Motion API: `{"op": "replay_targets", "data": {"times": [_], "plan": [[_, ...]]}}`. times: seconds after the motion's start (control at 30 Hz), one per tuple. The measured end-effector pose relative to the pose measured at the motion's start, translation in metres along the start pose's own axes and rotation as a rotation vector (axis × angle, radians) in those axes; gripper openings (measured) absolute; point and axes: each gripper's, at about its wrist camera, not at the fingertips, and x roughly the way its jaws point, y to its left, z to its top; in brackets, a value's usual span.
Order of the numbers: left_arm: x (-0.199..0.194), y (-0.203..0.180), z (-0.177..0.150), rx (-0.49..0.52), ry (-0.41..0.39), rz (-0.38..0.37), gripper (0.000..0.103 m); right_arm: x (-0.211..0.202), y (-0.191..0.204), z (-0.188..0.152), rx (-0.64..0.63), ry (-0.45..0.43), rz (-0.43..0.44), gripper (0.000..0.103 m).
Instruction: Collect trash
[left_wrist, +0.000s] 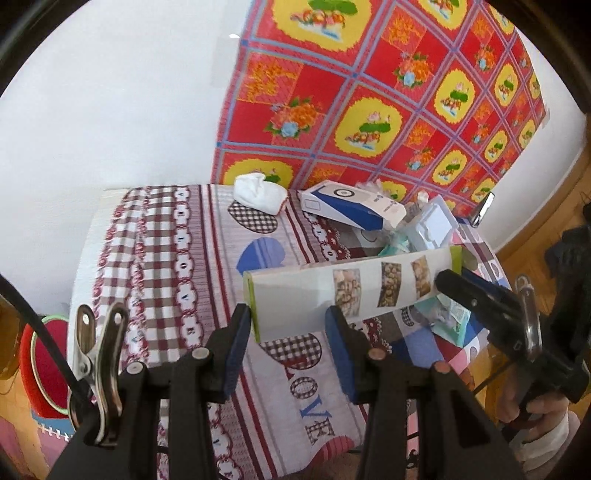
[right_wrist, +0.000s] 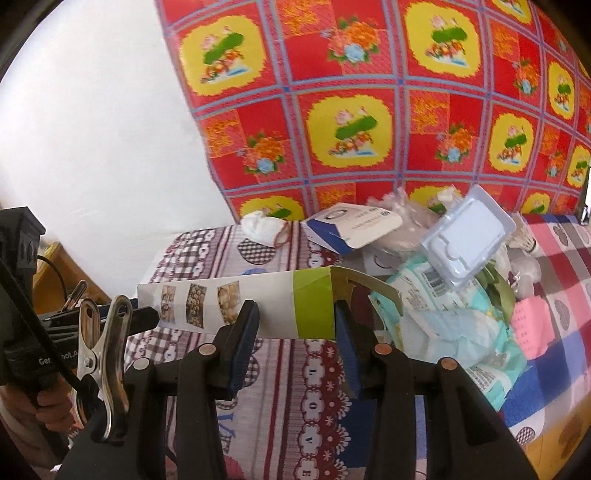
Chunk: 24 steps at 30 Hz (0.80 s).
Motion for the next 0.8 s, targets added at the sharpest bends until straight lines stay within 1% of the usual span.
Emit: {"op": "replay_targets", "data": {"times": [0.27,0.5,0.8], "plan": [[-0.028,0.009,-0.022,-0.060,-0.032,0.041,0.044,-0.011,0.019,-0.007,-0.051,-0.002,0.053,0.043],[-0.049,0.020,-0.044,-0.111,-0.053,0.083,0.044,-0.016,0.038,-0.019,-0.105,0.017,0.096,0.043],[-0.078,0.045,-0.068,-0.190,-0.095,0.161,0.044,-0.014,0.070,-0.030,-0.176,0.027,0.176,0.043]]}}
